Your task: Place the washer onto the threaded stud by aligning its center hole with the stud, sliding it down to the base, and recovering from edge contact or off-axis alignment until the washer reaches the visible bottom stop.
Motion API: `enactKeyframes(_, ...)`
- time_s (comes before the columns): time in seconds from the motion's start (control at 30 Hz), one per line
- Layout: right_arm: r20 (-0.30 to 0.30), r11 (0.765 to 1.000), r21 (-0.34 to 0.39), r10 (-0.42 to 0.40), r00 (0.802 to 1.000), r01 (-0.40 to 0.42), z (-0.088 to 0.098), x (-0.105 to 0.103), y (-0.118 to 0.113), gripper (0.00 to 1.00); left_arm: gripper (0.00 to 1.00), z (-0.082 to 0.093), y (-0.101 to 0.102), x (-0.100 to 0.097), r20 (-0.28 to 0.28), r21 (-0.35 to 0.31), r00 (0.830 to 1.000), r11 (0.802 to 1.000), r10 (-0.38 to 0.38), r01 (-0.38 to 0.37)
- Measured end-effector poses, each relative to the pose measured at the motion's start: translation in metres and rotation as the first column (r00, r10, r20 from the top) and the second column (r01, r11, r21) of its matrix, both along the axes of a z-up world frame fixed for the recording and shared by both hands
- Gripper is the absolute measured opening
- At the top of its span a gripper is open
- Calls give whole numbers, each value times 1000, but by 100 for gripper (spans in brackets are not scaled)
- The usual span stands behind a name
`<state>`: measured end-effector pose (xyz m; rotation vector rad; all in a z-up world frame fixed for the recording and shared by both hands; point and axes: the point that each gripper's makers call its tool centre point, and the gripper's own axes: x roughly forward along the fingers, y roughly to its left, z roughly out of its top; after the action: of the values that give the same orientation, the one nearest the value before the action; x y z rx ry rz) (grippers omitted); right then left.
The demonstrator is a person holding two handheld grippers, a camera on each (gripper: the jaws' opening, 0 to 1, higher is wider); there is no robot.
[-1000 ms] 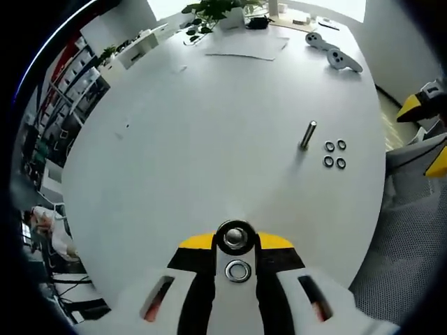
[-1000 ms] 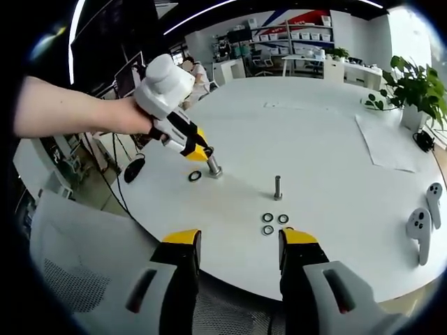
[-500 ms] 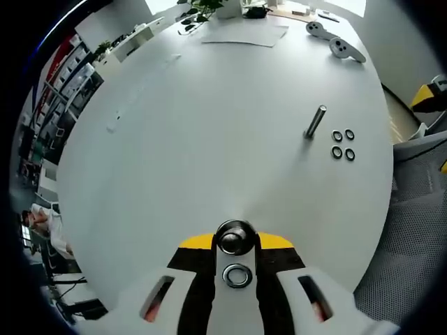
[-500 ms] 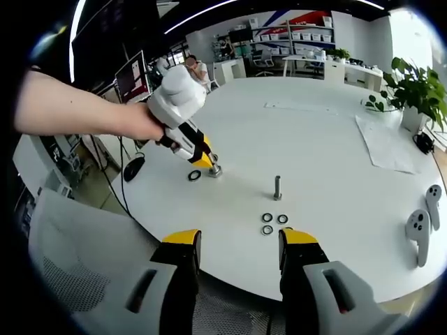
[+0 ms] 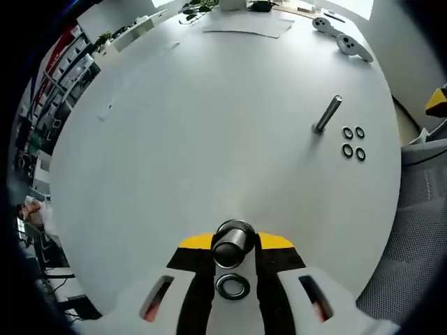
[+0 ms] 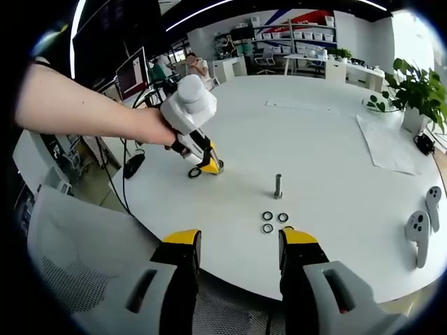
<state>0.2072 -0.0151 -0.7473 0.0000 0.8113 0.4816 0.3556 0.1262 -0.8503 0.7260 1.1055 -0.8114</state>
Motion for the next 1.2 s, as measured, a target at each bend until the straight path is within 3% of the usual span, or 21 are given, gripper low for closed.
enactKeyframes(0.3, -13, 1000, 10, 6, 1000, -6, -2, -2, 2, 47, 21, -3, 2, -4, 6, -3, 1000, 1000, -15, 15)
enactKeyframes(0.47, -14, 1000, 11, 15, 1000, -15, -3, -3, 4, 47, 30, 5, 2, -2, 36, -29, 999, 1000, 10, -9)
enactKeyframes(0.9, -36, 999, 38, 22, 999, -20, -5, -5, 8, 47, 32, 48, 27, -11, 122, -91, 987, 991, 107, -96)
enactKeyframes(1.07, -40, 999, 50, 15, 999, -13, -4, -6, 9, 47, 31, 63, 40, -15, 135, -159, 968, 969, 210, -188)
enactKeyframes(1.2, -44, 998, 52, 37, 998, -34, -4, -9, 14, 47, 31, 68, 45, -27, 138, -176, 963, 962, 233, -208)
